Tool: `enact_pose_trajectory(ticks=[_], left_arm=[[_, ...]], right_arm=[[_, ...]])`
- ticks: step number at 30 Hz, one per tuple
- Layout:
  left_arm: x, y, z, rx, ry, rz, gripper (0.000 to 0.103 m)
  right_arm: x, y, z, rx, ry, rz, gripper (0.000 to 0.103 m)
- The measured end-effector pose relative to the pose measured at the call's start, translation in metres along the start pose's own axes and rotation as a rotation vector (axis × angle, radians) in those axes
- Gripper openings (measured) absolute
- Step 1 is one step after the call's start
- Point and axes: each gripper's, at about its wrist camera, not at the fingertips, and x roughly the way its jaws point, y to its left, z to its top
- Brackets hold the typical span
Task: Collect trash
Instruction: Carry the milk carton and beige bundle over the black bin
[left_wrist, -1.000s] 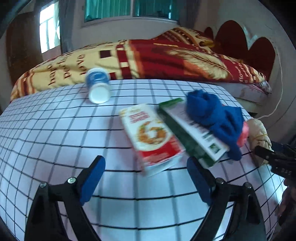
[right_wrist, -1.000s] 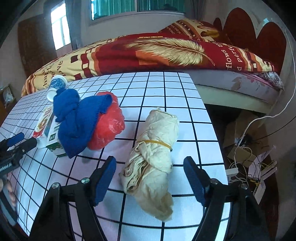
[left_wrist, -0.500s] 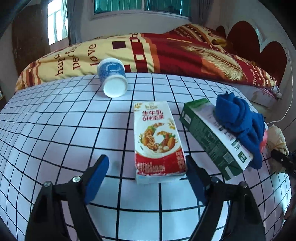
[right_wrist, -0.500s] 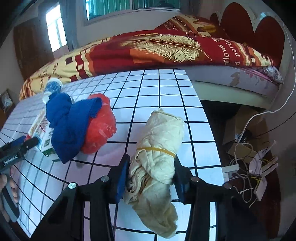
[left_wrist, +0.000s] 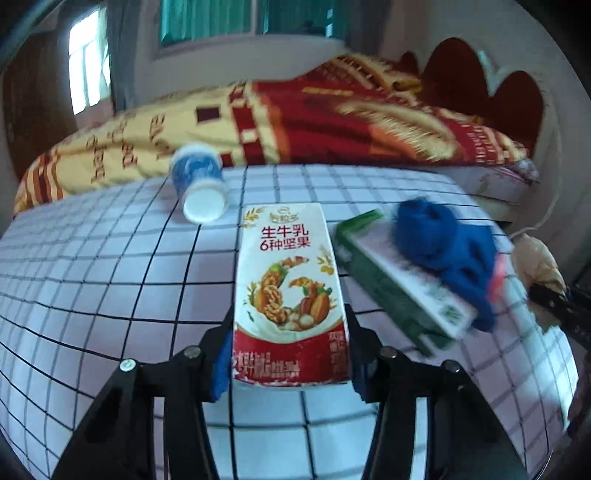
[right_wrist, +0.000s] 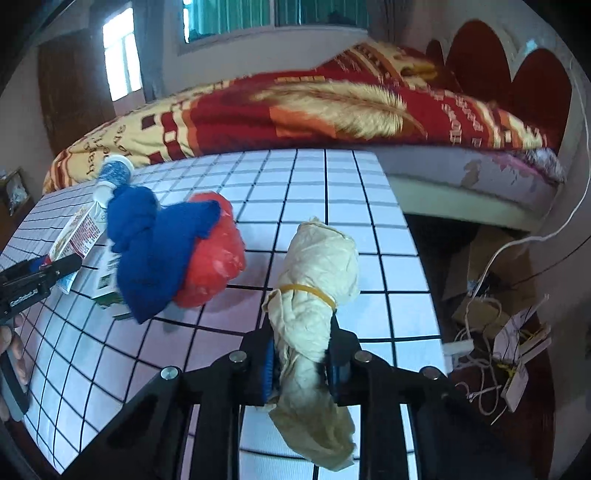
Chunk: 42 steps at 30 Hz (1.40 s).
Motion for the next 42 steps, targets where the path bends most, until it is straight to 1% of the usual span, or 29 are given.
enact_pose_trajectory(ticks=[2,5,9,12,13,19,25,31,34,37,42], left_arm=[[-0.016,-0.01,-0.002,0.026,-0.027,-0.016,0.052],[-0.033,-0.024,-0.008,0.046,-0.045,-0.053,0.052],[-0.055,-0.043,-0.02,0.076,-0.066,-0.103,0.052],[-0.075,-0.059,-0.032,0.101,-0.09,-0.129,0.052],[-0.079,-0.063,-0.035,0.108,-0.092,-0.136,0.052],[-0.104,-0.094,-0.066,0.142,-0.093,-0.184,0.052],[-0.127,-0.12,-0.092,0.161,-0.086,-0.235,0.052],[-0.141,-0.155,-0.111,0.199,-0.076,-0.291,0.052],[-0.148,-0.172,-0.119,0.217,-0.074,-0.314,0.052],[-0.153,-0.192,-0.126,0.256,-0.071,-0.336,0.052],[-0.157,-0.226,-0.133,0.303,-0.061,-0.382,0.052]], right_arm=[[-0.012,0.001,-0.004,-0.01,-0.021,0.001,0.023],[-0.029,0.001,-0.01,-0.006,-0.047,0.019,0.023],[-0.063,-0.001,-0.024,0.007,-0.098,0.03,0.022],[-0.092,-0.004,-0.039,0.008,-0.137,0.017,0.022],[-0.104,-0.005,-0.046,0.007,-0.154,0.009,0.022],[-0.152,-0.014,-0.087,0.016,-0.196,-0.01,0.022],[-0.192,-0.032,-0.13,0.045,-0.205,-0.034,0.022],[-0.222,-0.057,-0.174,0.073,-0.206,-0.08,0.022],[-0.229,-0.071,-0.196,0.098,-0.206,-0.104,0.022],[-0.232,-0.087,-0.214,0.145,-0.193,-0.117,0.022],[-0.241,-0.11,-0.233,0.198,-0.188,-0.138,0.022]])
